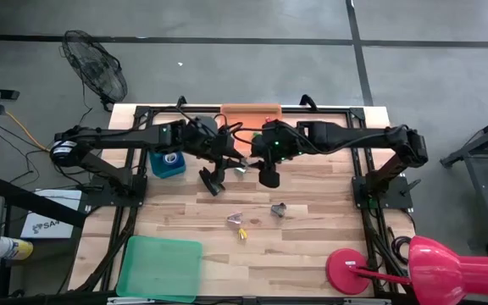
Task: Pick and place Stapler, Stapler remover, tape
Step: Put the gray staple remover into the green bin
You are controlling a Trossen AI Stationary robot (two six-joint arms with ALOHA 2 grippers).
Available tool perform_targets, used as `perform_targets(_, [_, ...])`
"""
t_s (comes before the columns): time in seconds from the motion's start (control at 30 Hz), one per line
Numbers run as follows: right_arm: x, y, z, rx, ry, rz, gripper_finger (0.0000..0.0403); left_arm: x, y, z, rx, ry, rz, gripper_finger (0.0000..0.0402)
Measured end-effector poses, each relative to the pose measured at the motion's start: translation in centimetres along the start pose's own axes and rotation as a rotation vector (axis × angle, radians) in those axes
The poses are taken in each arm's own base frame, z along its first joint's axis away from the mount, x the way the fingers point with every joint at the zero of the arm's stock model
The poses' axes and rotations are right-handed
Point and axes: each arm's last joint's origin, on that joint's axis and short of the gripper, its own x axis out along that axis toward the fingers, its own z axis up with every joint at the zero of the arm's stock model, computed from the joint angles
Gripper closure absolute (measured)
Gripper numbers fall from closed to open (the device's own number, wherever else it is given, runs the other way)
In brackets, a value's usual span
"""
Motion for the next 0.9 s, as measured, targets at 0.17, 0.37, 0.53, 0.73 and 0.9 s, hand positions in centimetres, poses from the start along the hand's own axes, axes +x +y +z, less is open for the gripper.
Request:
perform_targets(0.17, [-1.1, -0.3, -0.9, 0.054, 0.088, -0.022, 0.0259, -0.1, -0.1, -1.0, -0.057, 0.104, 0.001, 0.0318])
perform_targets(0.37, [-1.9, -1.0, -1.8, 0.09, 0.168, -0.06, 0.0257, -0.5, -0.6, -2.9, -0.237, 0.304, -0.112, 0.0318])
perform_targets(0.53, [-1.9, -1.2, -2.0, 0.093, 0.19, -0.082, 0.0257, -1.3, -1.3, -4.5, -0.42, 0.504, -0.234, 0.0318])
perform_targets(0.73, [-2.0, -1.4, -2.0, 0.063, 0.192, -0.127, 0.0257, -2.5, -3.9, -6.1, -0.522, 0.772, -0.354, 0.0318])
perform_targets(0.9, [-1.8, -1.5, -2.1, 0.048, 0.195, -0.155, 0.0258, -3.1, -6.9, -6.8, -0.524, 0.921, -0.367, 0.0318])
